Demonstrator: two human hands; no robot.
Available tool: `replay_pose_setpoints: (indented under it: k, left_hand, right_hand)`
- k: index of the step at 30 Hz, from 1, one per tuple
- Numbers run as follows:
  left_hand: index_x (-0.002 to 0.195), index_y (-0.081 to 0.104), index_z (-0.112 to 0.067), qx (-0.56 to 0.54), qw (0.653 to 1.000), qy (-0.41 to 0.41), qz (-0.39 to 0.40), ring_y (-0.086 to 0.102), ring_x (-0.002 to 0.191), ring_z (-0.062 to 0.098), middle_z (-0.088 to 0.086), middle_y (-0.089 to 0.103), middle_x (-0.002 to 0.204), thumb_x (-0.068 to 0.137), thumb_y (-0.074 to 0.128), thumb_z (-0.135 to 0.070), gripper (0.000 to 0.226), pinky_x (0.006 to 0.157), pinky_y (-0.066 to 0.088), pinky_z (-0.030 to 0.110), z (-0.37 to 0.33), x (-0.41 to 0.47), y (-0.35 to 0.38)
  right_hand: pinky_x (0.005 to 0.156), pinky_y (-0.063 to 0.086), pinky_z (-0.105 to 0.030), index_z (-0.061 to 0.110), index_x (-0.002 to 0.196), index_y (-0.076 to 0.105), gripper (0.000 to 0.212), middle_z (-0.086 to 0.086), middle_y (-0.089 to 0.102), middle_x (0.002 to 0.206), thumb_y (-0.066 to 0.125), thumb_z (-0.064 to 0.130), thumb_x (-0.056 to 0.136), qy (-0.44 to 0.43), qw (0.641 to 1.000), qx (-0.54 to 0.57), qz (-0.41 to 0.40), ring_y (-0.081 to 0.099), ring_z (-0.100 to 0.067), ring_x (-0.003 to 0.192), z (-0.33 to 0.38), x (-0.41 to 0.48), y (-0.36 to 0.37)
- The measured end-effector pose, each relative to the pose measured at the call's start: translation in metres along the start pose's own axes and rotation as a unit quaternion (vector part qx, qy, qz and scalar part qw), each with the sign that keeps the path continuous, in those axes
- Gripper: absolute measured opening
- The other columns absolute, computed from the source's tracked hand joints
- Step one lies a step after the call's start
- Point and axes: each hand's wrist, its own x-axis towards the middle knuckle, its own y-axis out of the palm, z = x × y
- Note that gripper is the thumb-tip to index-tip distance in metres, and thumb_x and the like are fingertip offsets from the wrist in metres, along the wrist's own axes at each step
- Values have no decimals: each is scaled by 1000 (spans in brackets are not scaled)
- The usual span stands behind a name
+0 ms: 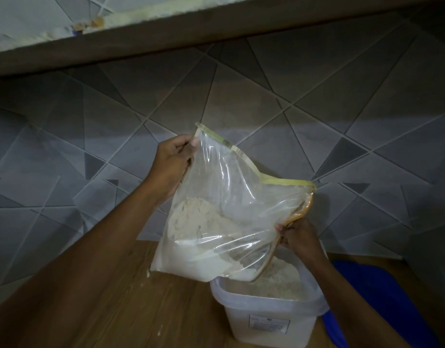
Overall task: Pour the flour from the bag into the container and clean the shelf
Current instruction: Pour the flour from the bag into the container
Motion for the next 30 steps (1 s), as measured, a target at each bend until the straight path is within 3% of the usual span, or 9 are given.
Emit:
replay_pose_setpoints:
  k: [2, 5, 12, 17, 19, 22, 25, 27, 30]
  left_hand:
    - [94, 76, -10, 39, 998, 30, -40, 55, 71, 27, 33, 64, 85, 95, 67, -23, 16, 69, 47, 41, 6, 3, -4]
    - [87, 73, 0, 75, 989, 86, -89, 44, 60, 18, 14, 54, 68, 94, 66, -14, 18, 57, 36, 29, 14, 4, -5]
    - [68, 67, -13, 143, 961, 180, -157, 47, 66, 5, -6, 53, 66, 92, 63, -8, 25, 62, 39, 24, 9, 6, 9]
    - [76, 73, -6, 139, 945, 213, -206, 44, 64, -3, -14, 51, 64, 92, 65, -8, 18, 60, 39, 21, -9, 13, 28]
    - [87, 78, -5, 148, 938, 228, -215, 47, 65, 1, -10, 57, 67, 92, 65, -12, 16, 61, 41, 23, -17, 17, 35]
    - [88, 78, -3, 168, 934, 239, -204, 44, 60, -1, -7, 53, 59, 93, 62, -15, 19, 60, 39, 22, -25, 19, 46]
    - [83, 75, 0, 164, 936, 235, -204, 45, 56, -9, 14, 61, 65, 93, 63, -13, 20, 59, 37, 17, -30, 21, 53]
    - [87, 76, -1, 175, 937, 225, -204, 48, 58, -4, 8, 63, 62, 93, 63, -13, 19, 61, 38, 16, -29, 20, 56]
    - [90, 75, 0, 190, 936, 206, -213, 50, 58, 7, 16, 71, 74, 94, 62, -18, 23, 61, 39, 18, -25, 20, 57]
  right_hand:
    - [82, 60, -54, 24, 71, 71, 15, -4, 77, 84, 76, 26, 85, -1, 1000, -5, 4, 75, -27, 83, 1, 1, 1]
    - [82, 60, -54, 23, 71, 69, 16, -6, 77, 85, 76, 27, 85, -9, 1000, -22, -5, 74, -29, 85, 2, 2, 3]
    - [81, 59, -57, 17, 72, 69, 17, -11, 75, 81, 72, 20, 89, -9, 1000, -3, 5, 73, -32, 82, 12, -11, -5]
    - [81, 59, -60, 17, 75, 71, 15, -9, 75, 79, 75, 17, 89, -42, 998, 49, -5, 73, -32, 83, 22, -26, -21]
    - [79, 58, -60, 19, 73, 72, 16, -5, 76, 78, 75, 21, 89, -85, 995, 47, -25, 74, -27, 83, 26, -30, -20]
    - [82, 60, -55, 24, 76, 70, 19, 3, 76, 76, 72, 13, 92, -100, 993, 57, -32, 73, -20, 83, 34, -38, -19]
    - [78, 60, -57, 18, 69, 69, 23, 0, 74, 71, 72, 10, 91, -98, 993, 55, -45, 73, -24, 78, 35, -36, -21]
    - [80, 58, -60, 20, 71, 71, 22, -4, 76, 78, 73, 8, 90, -89, 993, 68, -26, 74, -27, 84, 31, -38, -22]
    - [84, 57, -60, 20, 76, 72, 13, -6, 77, 85, 74, 17, 89, -88, 995, 55, -11, 74, -27, 88, 27, -41, -24]
